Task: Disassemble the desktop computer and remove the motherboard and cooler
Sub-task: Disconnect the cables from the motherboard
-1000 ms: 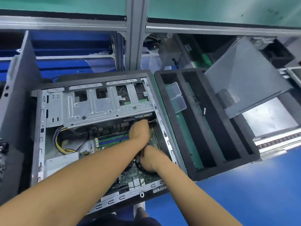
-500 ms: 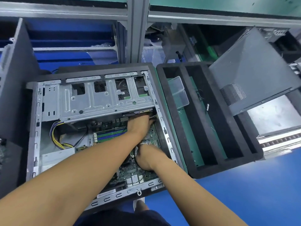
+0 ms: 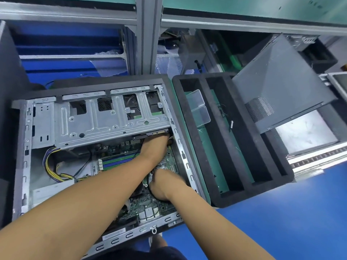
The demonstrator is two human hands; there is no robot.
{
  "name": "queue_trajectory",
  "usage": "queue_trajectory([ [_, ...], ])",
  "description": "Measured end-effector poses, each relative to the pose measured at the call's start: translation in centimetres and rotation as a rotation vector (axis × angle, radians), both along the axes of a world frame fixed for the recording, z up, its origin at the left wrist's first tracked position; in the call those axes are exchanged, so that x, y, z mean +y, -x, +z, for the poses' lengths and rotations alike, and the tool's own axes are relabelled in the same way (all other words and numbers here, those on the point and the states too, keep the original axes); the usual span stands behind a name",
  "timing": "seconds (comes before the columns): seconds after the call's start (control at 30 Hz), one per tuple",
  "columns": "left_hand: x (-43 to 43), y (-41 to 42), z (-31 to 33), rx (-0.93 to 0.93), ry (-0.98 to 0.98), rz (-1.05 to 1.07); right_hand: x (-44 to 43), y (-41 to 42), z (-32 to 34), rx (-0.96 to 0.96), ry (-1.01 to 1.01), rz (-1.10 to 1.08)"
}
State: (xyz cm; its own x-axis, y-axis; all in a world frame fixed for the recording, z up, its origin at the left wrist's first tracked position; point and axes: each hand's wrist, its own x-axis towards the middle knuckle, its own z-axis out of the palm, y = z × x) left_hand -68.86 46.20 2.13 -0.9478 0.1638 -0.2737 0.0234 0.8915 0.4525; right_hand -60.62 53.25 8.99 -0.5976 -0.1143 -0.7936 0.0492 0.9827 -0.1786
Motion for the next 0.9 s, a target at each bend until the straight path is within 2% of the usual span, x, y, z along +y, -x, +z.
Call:
queue_trajectory([
  [0.27, -1.2, -0.1, 1.6, -0.133, -0.012, -0.028, -0.3, 0.1, 0.0, -0.006, -0.035, 0.006],
  [0.6, -2.6, -0.4, 4.2, -0.356, 0.135, 0.16, -0.2, -0.1, -0.2, -0.011, -0.018, -0.005],
  [0.77, -4.4, 0.3, 3.8, -0.56, -0.119, 0.43, 0.0, -0.2, -0.5, -0.014, 0.004, -0.022],
  [0.9, -2.7, 0.5, 5.0, -0.623, -0.241, 0.361, 0.0, -0.1, -0.6, -0.017, 0.011, -0.022],
])
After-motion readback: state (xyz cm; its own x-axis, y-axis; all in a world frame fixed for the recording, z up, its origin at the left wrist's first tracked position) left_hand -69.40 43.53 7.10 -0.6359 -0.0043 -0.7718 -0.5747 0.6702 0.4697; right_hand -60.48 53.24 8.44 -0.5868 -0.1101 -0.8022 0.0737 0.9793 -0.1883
